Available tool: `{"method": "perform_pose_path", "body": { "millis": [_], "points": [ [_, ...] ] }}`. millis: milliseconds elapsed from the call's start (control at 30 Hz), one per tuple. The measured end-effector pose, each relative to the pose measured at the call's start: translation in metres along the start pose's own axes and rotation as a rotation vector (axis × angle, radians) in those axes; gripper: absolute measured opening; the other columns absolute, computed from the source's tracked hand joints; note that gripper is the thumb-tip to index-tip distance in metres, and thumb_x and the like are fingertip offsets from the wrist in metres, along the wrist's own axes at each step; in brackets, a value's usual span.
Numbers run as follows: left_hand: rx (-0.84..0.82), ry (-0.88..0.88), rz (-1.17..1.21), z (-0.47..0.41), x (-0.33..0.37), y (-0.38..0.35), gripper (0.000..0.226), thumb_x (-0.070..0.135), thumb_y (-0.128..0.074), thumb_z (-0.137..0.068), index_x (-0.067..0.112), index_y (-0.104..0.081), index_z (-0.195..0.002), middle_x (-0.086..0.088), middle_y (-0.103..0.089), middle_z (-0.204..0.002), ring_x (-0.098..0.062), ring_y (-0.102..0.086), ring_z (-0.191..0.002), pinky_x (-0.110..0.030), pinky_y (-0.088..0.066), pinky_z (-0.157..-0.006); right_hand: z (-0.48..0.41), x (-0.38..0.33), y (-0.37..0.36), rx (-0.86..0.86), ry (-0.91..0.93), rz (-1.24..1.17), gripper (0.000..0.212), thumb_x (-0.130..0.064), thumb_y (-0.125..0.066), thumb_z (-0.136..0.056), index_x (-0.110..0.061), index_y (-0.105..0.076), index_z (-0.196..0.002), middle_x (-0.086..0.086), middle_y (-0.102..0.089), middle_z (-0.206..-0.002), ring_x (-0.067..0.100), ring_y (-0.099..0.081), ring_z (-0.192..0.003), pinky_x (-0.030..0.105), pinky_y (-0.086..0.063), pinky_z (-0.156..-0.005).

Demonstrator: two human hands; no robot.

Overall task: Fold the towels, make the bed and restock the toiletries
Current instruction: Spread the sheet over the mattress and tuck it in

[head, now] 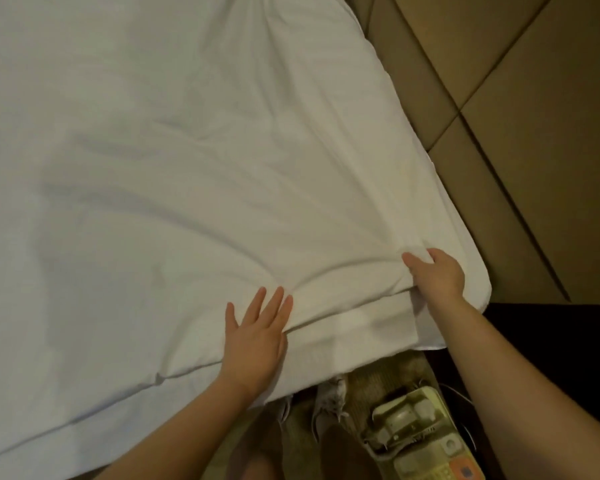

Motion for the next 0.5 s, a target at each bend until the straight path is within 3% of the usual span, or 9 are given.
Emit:
{"method": "perform_pose_path", "body": {
  "millis": [100,167,233,300,500],
  "points": [
    [-0.086,0.017,0.053,0.008,0.002,-0.012,0.053,0.037,-0.035,-0.086,0.031,-0.04,-0.139,-0.005,-0.049,-0.142,-0.029,-0.037,-0.131,-0.065,-0.041,-0.089,-0.002,0.0,-0.002,-0.066,-0.107,-0.128,0.06,-0.027,-0.069,-0.086,-0.006,-0.046,-0.138,0.012,-0.052,-0.134,0.029,-0.051,-0.119,0.037,-0.04,-0.104],
    [-0.135,0.04,0.099,0.014,0.004,-0.012,0.056,0.046,-0.032,-0.088,0.032,-0.036,-0.142,-0.005,-0.041,-0.148,-0.032,-0.039,-0.134,-0.065,-0.042,-0.091,-0.002,-0.008,0.002,-0.11,-0.137,-0.113,0.05,-0.023,-0.071,-0.084,-0.006,-0.055,-0.127,0.012,-0.06,-0.122,0.03,-0.057,-0.108,0.042,-0.046,-0.099],
    [-0.148,0.044,0.171,0.015,0.006,-0.003,0.063,0.056,-0.022,-0.089,0.036,-0.021,-0.148,-0.001,-0.014,-0.158,-0.029,-0.02,-0.144,-0.065,-0.027,-0.106,-0.002,-0.019,0.001,-0.139,-0.112,-0.027,0.036,-0.017,-0.069,-0.084,-0.005,-0.06,-0.116,0.014,-0.063,-0.114,0.03,-0.059,-0.098,0.041,-0.049,-0.092],
    [-0.171,0.09,0.257,0.015,0.002,0.004,0.061,0.058,-0.02,-0.095,0.039,-0.006,-0.15,0.002,0.007,-0.16,-0.021,0.0,-0.147,-0.053,-0.011,-0.116,0.001,-0.029,-0.003,-0.148,-0.085,0.066,0.035,-0.014,-0.065,-0.085,-0.003,-0.059,-0.118,0.017,-0.062,-0.117,0.033,-0.059,-0.102,0.041,-0.049,-0.09],
    [-0.164,0.125,0.396,0.001,-0.022,0.043,0.057,0.051,-0.026,-0.099,0.032,-0.014,-0.152,-0.001,-0.003,-0.161,-0.02,-0.016,-0.145,-0.033,-0.022,-0.115,0.005,-0.021,0.005,-0.088,-0.074,0.404,0.043,-0.021,-0.057,-0.092,0.001,-0.053,-0.129,0.02,-0.055,-0.129,0.037,-0.053,-0.115,0.035,-0.041,-0.092]
  ]
}}
Point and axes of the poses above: each hand's wrist, its own z-axis away from the middle knuckle, its own y-axis out of the back of the hand, x = y × z, the point moved 6 cm from there along -z, towards the middle knuckle
